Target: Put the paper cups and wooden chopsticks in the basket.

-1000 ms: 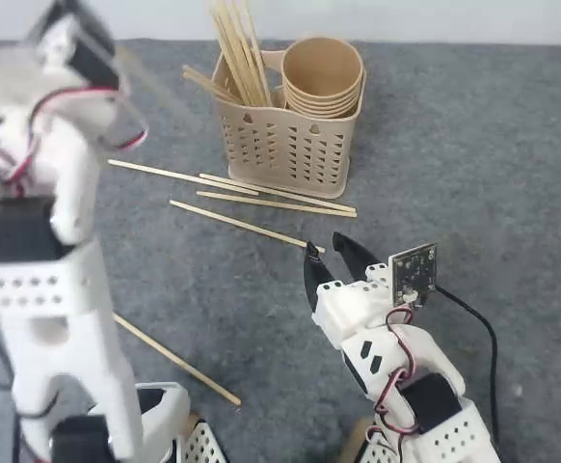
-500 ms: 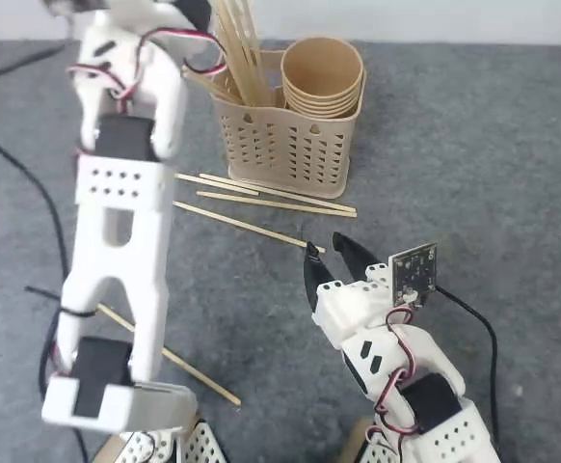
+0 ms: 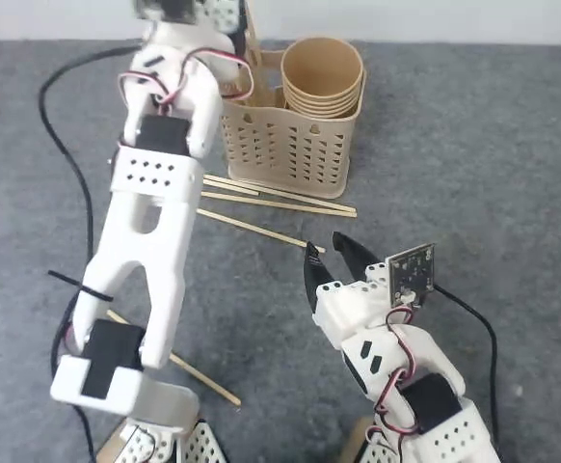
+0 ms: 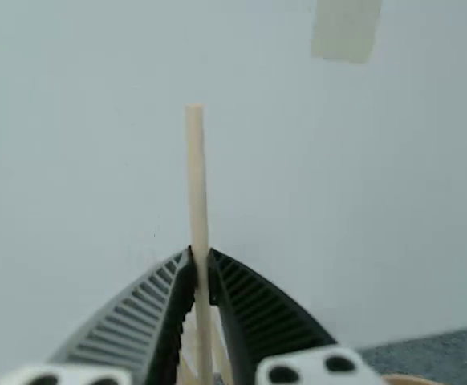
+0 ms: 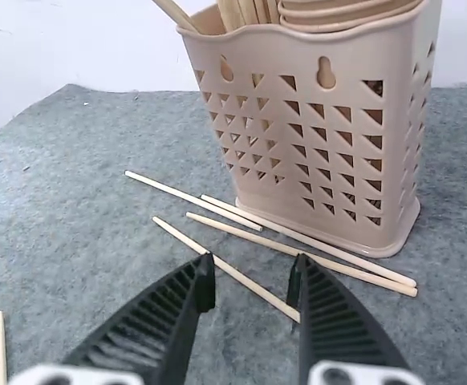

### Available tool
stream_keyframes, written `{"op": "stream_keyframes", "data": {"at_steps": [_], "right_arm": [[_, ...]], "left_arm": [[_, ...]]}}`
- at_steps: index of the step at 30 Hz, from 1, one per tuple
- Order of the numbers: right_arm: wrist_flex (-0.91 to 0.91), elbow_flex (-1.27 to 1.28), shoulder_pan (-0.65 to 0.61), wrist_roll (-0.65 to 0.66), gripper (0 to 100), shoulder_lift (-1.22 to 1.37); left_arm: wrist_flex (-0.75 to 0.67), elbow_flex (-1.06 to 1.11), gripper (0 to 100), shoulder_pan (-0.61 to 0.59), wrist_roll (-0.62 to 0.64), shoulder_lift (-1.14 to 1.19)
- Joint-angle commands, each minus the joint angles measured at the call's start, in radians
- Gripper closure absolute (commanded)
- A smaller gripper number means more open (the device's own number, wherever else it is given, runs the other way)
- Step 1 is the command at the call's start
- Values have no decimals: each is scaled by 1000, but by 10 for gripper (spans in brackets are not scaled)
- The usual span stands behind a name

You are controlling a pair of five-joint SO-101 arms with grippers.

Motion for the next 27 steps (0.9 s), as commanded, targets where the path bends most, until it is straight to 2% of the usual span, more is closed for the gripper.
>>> {"op": "stream_keyframes", "data": {"at_steps": [1,7,9,13,16,21,27], "right_arm": [[2,-15,-7,17,837,-16],[2,-15,-7,17,837,-16],[4,-14,-7,17,837,-16],[4,-14,-8,18,837,-16],[12,-14,-12,20,837,-16],[125,-58,-59,91,837,-16],[162,-64,-113,95,836,-16]], "left_arm": [[-29,4,948,9,-60,-6],[-17,2,647,-14,-58,-14],[28,1,590,-15,-55,-38],[106,2,585,-14,-55,-133],[226,2,585,-26,-55,-244],[489,2,585,-106,-55,-474],[666,4,585,-256,-57,-664]]}}
